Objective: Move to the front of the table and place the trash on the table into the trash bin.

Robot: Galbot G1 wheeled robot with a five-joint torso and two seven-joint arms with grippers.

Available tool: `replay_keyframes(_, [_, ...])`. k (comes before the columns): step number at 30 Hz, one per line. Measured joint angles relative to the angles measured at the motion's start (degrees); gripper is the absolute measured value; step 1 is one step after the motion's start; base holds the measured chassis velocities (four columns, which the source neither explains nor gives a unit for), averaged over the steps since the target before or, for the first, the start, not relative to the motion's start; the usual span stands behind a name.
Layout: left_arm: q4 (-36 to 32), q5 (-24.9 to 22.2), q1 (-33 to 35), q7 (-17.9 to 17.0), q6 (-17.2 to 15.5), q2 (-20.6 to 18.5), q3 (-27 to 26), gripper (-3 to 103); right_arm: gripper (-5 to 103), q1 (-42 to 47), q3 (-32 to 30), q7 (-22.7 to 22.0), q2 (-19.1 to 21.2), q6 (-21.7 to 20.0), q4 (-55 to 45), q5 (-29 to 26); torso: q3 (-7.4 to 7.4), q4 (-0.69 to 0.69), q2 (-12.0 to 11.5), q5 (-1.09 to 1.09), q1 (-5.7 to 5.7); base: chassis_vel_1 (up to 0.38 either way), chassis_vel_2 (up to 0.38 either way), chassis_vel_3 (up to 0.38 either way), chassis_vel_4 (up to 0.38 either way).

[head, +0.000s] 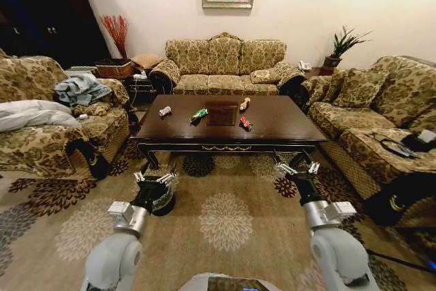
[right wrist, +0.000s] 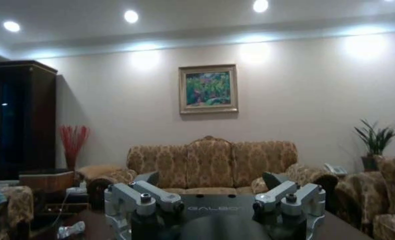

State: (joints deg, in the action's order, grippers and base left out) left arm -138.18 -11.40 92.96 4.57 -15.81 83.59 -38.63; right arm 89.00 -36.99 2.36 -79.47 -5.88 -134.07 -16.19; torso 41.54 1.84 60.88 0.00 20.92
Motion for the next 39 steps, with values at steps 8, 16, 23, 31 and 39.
replay_keyframes(8, [-0.5,0.6,0.5,1.9,4.3,-0.4,-0.2,100,100,3.5,0.4,0.6,-1.4,2.1,-0.3,2.2,0.0,0.0,0.0,0.01,0.0,0.0,0.0,0.0,0.0])
replay_keyframes(16, [-0.6,1.1,1.6,2.3,4.6,0.8,-0.2,100,100,3.8,0.2,0.6,-0.6,0.8,-0.7,2.1,0.0,0.0,0.0,0.0,-0.01,0.0,0.0,0.0,0.0])
replay_keyframes(23, [1.1,1.8,3.1,1.8,3.1,2.0,-0.4,100,100,4.1,1.0,0.8,-0.9,0.5,0.9,2.0,0.0,0.0,0.0,0.0,0.0,0.0,0.0,0.0,0.0])
replay_keyframes(31, [3.1,1.7,2.6,0.8,3.1,1.5,-0.8,100,100,5.0,1.7,2.3,-1.5,1.2,2.3,2.0,0.0,0.0,0.0,0.0,0.0,0.0,0.0,0.0,0.0])
replay_keyframes(39, [4.1,0.6,1.3,0.7,3.3,0.9,-0.8,100,100,5.0,2.2,2.8,-2.0,1.8,3.1,2.2,-0.01,0.0,0.0,0.0,-0.01,-0.007,0.005,0.008,-0.01])
